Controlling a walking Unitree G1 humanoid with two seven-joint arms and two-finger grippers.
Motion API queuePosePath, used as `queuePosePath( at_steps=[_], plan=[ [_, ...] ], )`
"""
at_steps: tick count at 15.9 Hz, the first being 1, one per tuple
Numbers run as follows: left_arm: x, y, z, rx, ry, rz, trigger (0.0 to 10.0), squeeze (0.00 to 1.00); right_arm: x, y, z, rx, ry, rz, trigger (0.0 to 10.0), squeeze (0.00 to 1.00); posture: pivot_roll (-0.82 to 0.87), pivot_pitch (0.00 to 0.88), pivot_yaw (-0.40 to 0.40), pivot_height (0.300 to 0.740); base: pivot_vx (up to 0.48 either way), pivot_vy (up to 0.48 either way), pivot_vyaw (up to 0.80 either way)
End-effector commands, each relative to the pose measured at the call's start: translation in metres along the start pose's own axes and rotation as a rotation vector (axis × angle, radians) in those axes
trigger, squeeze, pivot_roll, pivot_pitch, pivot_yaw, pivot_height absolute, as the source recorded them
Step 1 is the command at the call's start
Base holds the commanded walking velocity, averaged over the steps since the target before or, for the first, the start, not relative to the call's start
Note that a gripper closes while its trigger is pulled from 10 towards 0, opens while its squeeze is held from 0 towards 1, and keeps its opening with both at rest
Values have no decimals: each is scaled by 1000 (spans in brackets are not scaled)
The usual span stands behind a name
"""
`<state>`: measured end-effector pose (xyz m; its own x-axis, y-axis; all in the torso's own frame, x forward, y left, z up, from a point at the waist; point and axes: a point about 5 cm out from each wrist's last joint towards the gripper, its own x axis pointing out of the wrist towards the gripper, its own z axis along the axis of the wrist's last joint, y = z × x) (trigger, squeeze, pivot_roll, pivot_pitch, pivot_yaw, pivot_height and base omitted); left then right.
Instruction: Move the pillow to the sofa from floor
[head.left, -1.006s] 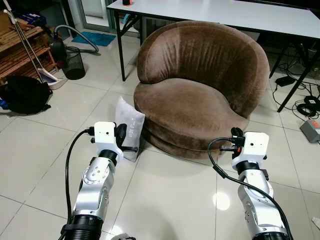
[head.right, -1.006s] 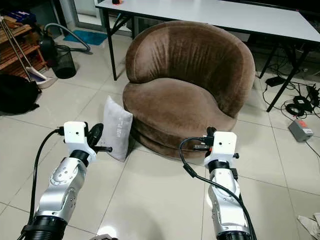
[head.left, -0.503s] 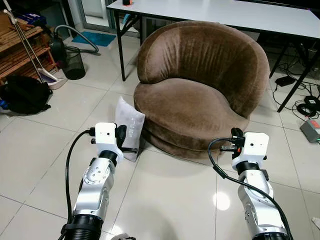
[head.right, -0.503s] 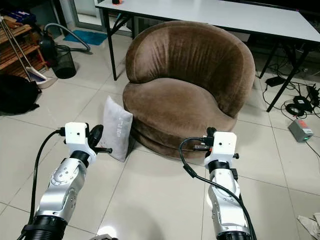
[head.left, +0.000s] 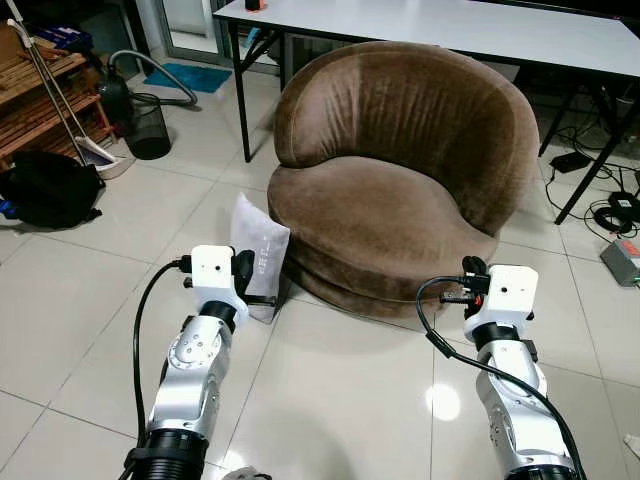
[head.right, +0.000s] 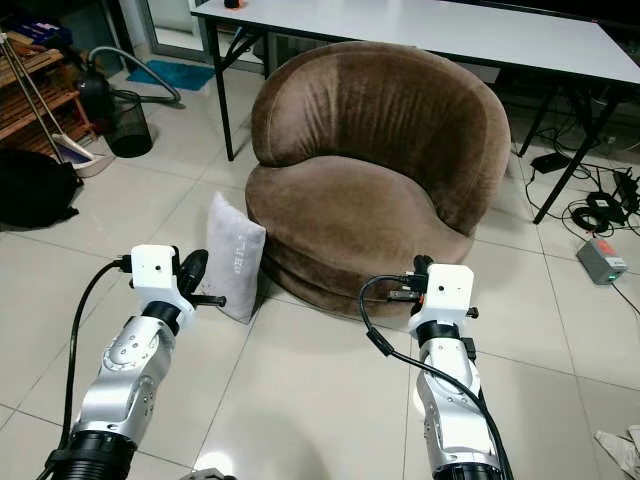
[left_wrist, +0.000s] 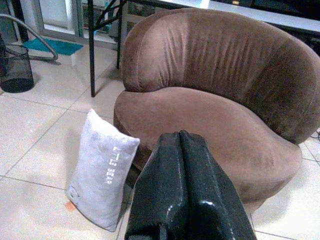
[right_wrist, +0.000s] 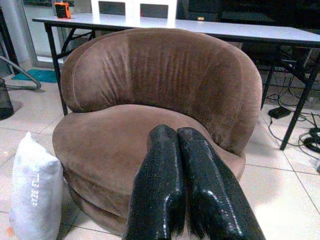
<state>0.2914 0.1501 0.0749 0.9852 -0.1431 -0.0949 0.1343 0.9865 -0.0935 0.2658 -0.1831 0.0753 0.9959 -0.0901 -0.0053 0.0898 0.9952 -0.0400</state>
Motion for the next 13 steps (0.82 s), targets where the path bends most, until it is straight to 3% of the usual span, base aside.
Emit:
queuePosePath(
  at_steps=[1, 13],
  plan=[
    [0, -1, 1, -4, 0, -3, 10000, 0, -2, -4, 0, -1, -6, -14, 10000, 0, -20, 0, -29, 740, 0, 439, 0],
    [1, 1, -3, -41, 23, 2, 10000, 0, -6, -6, -3, -8, 9, -15, 10000, 0, -23, 3, -36, 740, 0, 455, 0]
  ],
)
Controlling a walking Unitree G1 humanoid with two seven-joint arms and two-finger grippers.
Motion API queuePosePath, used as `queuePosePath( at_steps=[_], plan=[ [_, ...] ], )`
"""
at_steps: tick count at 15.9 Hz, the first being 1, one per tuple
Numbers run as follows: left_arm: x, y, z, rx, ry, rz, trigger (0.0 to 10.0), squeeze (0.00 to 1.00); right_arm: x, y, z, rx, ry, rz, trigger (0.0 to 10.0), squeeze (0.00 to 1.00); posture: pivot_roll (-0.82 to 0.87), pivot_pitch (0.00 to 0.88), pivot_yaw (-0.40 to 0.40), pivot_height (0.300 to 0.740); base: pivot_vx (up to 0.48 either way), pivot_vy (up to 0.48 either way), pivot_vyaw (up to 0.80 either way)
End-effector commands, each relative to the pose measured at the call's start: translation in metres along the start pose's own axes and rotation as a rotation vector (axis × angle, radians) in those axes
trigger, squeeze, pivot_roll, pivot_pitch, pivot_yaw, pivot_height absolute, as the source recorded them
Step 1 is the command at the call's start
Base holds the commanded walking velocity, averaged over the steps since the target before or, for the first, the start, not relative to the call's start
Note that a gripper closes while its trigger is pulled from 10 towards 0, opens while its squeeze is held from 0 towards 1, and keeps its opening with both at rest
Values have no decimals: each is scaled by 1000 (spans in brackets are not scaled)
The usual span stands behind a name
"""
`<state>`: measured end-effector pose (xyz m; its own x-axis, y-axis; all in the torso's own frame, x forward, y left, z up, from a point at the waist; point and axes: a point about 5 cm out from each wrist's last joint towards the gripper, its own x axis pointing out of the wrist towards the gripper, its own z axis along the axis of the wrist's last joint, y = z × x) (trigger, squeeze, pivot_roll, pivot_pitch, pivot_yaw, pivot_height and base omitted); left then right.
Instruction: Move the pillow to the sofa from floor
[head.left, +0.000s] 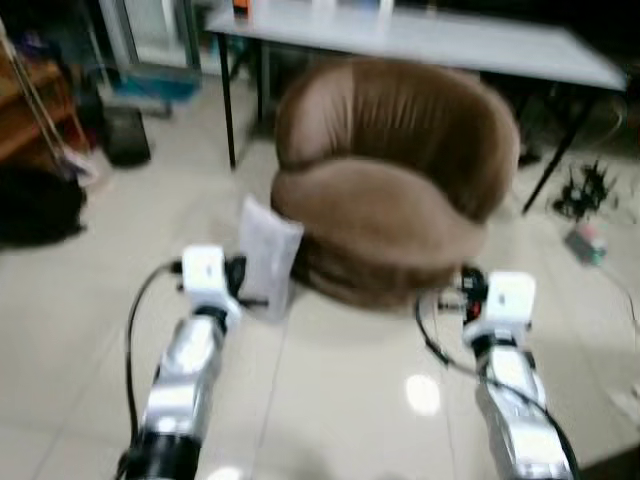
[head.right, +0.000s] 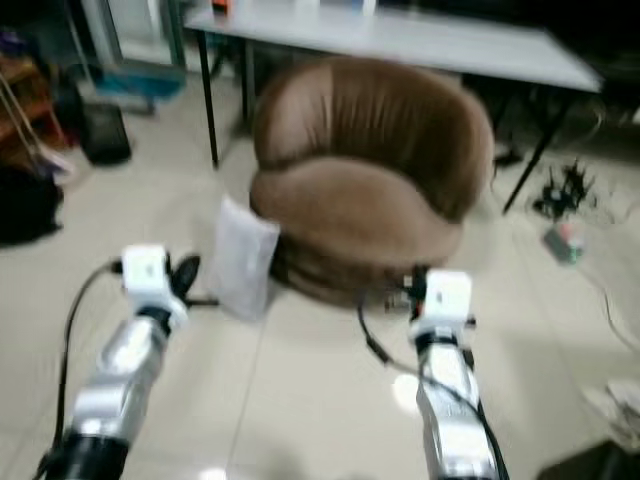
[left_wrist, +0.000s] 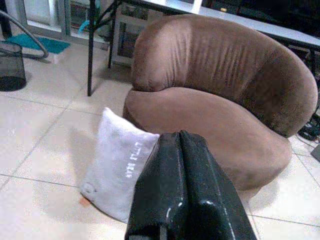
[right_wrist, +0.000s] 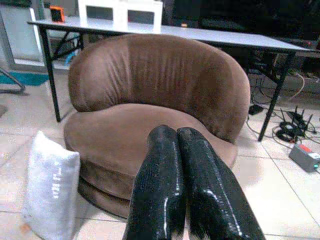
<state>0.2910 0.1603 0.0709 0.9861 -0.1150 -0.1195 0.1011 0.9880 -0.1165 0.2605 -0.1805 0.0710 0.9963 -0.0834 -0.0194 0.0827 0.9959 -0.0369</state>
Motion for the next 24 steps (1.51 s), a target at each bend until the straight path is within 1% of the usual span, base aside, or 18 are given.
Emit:
queuePosePath(
  at_steps=[1, 5, 7, 10, 12, 13, 14, 19, 20, 24],
  plan=[
    [2, -10, -1, -6, 1, -22, 10000, 0, -1, -9, 1, -12, -3, -21, 10000, 0, -23, 3, -38, 740, 0, 469, 0],
    [1, -8, 0, 22, -6, -7, 10000, 0, -2, -10, 0, -14, 3, -20, 10000, 0, -23, 6, -41, 740, 0, 0, 0],
    [0, -8, -1, 19, -5, -8, 10000, 0, -2, -9, -1, -16, 6, -17, 10000, 0, -22, 7, -43, 740, 0, 0, 0],
    [1, -9, 1, 36, -16, -12, 10000, 0, -2, -7, -2, -14, 9, -11, 10000, 0, -14, 21, -48, 740, 0, 0, 0],
    [1, -10, 2, 27, -24, -18, 10000, 0, -3, -6, -2, -12, 11, -8, 10000, 0, -13, 26, -47, 740, 0, 0, 0],
    [1, -11, 3, 25, -24, -16, 10000, 0, -3, -6, -3, -12, 12, -6, 10000, 0, -12, 30, -50, 740, 0, 330, 0],
    [1, -12, 3, 4, -23, -15, 10000, 0, -4, -6, -3, -13, 15, -4, 10000, 0, -14, 32, -55, 740, 0, 480, 0],
    [1, -14, 2, -2, -23, -14, 10000, 0, -5, -9, -4, -23, 23, 0, 10000, 0, -18, 35, -67, 740, 0, 480, 0],
    [0, -14, 2, -19, -21, -9, 10000, 0, -7, -9, -5, -24, 26, 2, 10000, 0, -20, 38, -70, 740, 0, 480, 0],
    [0, -11, 0, -51, -6, 7, 10000, 0, -7, -10, -7, -27, 35, 3, 10000, 0, -20, 39, -69, 740, 0, 480, 0]
  ],
)
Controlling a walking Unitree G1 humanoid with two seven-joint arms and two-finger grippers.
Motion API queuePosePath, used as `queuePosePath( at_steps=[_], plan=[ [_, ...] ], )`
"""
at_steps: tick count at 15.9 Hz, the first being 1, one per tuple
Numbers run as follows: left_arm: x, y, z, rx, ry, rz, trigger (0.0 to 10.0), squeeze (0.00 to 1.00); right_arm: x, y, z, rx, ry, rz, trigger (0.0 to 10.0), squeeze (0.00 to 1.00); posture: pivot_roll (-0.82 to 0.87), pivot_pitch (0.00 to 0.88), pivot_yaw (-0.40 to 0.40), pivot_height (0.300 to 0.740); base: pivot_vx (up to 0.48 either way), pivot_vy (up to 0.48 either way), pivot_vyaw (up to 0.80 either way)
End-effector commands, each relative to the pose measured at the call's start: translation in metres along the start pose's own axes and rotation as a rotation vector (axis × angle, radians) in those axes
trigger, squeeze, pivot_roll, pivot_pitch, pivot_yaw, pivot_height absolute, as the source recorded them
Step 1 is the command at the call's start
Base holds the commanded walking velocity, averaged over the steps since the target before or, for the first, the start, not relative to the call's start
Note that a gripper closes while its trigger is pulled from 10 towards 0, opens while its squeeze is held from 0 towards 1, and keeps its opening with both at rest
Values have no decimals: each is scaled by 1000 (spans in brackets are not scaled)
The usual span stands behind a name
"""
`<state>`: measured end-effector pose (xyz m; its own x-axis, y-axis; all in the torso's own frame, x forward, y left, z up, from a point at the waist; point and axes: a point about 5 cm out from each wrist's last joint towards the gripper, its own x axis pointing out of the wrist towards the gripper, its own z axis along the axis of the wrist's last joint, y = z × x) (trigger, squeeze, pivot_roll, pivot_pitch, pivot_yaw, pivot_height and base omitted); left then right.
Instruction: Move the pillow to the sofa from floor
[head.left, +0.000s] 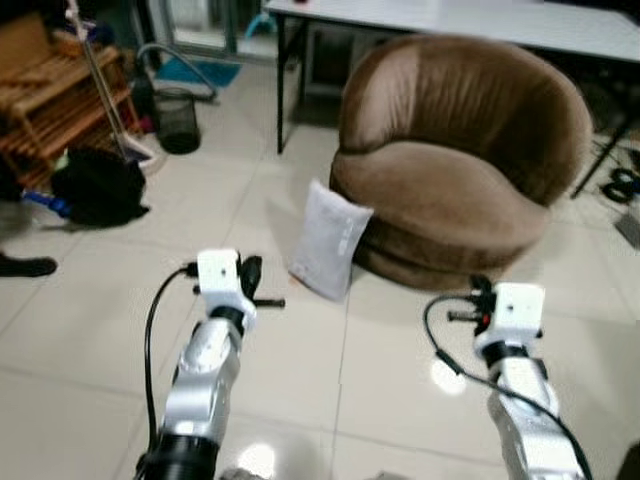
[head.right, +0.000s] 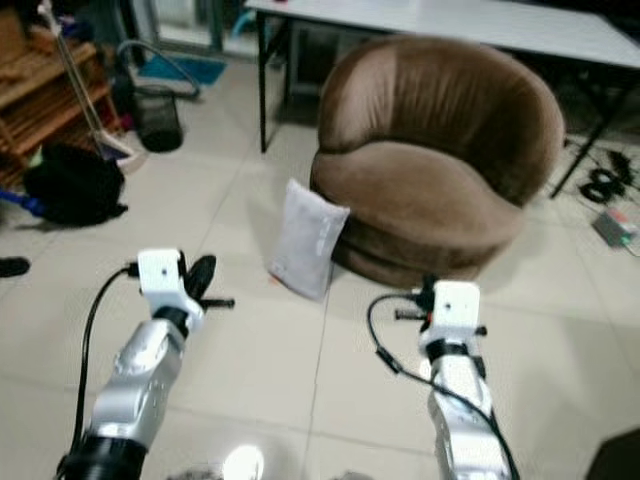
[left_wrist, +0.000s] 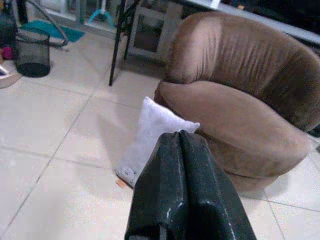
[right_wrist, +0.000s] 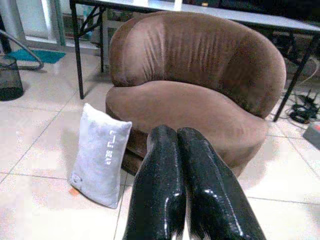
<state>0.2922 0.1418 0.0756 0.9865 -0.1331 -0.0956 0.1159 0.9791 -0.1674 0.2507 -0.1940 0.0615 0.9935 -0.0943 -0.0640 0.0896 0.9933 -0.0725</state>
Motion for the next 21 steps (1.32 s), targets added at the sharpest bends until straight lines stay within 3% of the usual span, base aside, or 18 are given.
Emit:
queuePosePath(
  at_steps=[1, 7, 8, 13, 18, 21],
  plan=[
    [-3, 9, -2, -6, 15, 30, 10000, 0, 1, 4, 3, 8, -9, 11, 10000, 0, -21, 38, -68, 740, 0, 480, 0],
    [-1, 7, -1, -3, 19, 19, 10000, 0, 0, 2, 2, 9, -10, 0, 10000, 0, -32, 33, -61, 740, 0, 480, 0],
    [0, 7, -1, 33, 22, 25, 10000, 0, 0, 1, 2, 9, -8, -3, 10000, 0, -34, 30, -58, 740, 0, 480, 0],
    [1, 7, 2, 92, 14, 19, 10000, 0, 0, 1, 0, 8, -3, -8, 10000, 0, -32, 26, -56, 740, 73, 63, 0],
    [-1, 8, -3, 57, 26, 31, 10000, 0, -3, 1, -3, 1, 8, -1, 10000, 0, -27, 23, -59, 740, 386, 285, 0],
    [0, 13, -6, 80, 53, 70, 10000, 0, -4, 1, -5, 0, 15, 0, 10000, 0, -27, 22, -57, 740, 136, 82, 0]
  ],
)
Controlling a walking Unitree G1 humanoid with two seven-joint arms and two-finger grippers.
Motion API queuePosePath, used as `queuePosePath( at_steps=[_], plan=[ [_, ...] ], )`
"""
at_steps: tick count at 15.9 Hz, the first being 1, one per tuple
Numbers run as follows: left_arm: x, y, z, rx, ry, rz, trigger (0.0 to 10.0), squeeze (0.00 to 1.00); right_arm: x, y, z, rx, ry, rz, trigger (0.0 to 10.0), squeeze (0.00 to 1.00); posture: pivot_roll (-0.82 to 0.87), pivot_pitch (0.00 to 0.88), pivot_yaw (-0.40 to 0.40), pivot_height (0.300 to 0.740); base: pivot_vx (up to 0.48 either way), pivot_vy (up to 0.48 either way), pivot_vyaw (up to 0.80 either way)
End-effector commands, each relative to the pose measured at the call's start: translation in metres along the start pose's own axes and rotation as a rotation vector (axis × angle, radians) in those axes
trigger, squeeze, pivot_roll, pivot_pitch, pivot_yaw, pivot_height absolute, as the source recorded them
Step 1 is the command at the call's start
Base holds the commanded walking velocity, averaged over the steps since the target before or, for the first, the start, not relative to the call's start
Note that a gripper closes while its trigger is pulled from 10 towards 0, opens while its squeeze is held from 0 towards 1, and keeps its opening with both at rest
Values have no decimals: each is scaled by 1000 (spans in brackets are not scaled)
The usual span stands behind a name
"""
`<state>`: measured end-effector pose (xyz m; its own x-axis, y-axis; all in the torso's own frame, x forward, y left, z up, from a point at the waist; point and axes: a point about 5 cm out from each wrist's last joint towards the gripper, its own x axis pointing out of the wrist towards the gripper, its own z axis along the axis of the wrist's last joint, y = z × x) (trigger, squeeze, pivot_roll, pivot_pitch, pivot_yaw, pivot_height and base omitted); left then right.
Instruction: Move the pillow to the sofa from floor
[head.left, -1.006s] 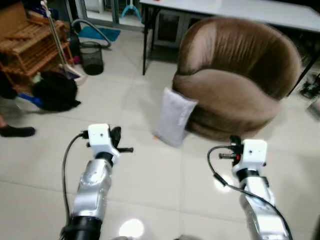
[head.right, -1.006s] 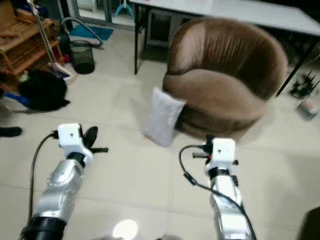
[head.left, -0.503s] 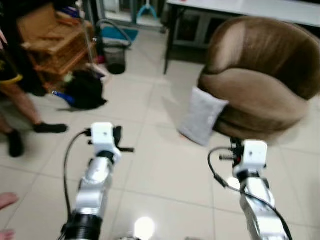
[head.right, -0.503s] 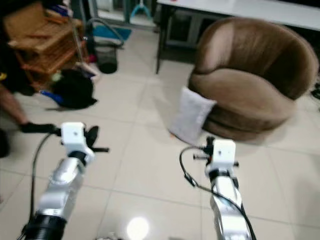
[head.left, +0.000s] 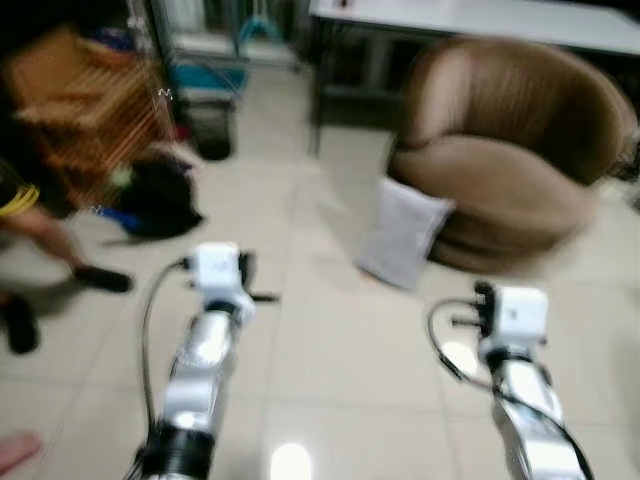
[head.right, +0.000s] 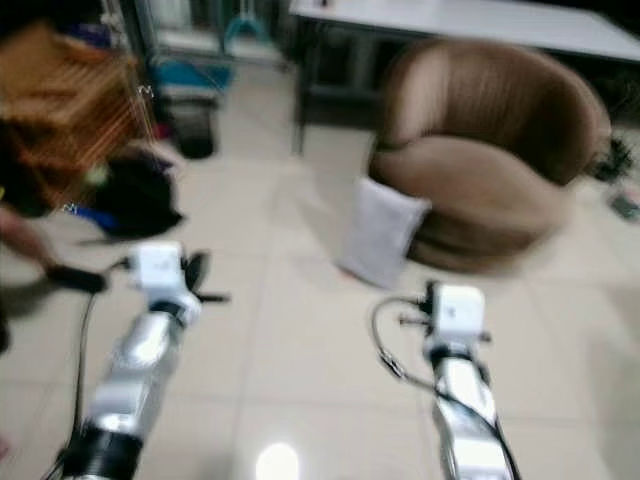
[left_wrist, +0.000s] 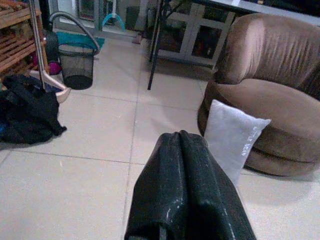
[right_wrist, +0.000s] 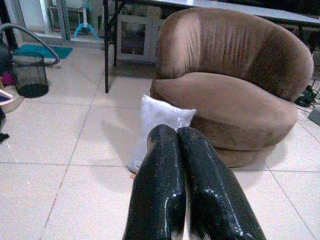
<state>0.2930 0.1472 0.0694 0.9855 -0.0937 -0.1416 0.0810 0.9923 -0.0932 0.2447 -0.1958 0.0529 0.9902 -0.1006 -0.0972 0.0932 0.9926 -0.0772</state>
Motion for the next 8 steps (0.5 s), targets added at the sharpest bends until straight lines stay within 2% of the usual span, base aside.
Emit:
queuePosePath(
  at_steps=[1, 5, 8],
  plan=[
    [1, 7, -1, 4, 15, 31, 10000, 0, 1, 3, 3, 4, -17, 5, 10000, 0, -27, 26, -55, 740, 0, 0, 0],
    [0, 8, 1, 16, 6, 33, 10000, 0, -2, 4, 2, 6, -15, 8, 10000, 0, -27, 42, -62, 740, 0, 0, 0],
    [-1, 7, 1, 48, 9, 24, 10000, 0, -3, 4, 1, 4, -10, 12, 10000, 0, -31, 55, -71, 740, 370, 306, 0]
  ],
)
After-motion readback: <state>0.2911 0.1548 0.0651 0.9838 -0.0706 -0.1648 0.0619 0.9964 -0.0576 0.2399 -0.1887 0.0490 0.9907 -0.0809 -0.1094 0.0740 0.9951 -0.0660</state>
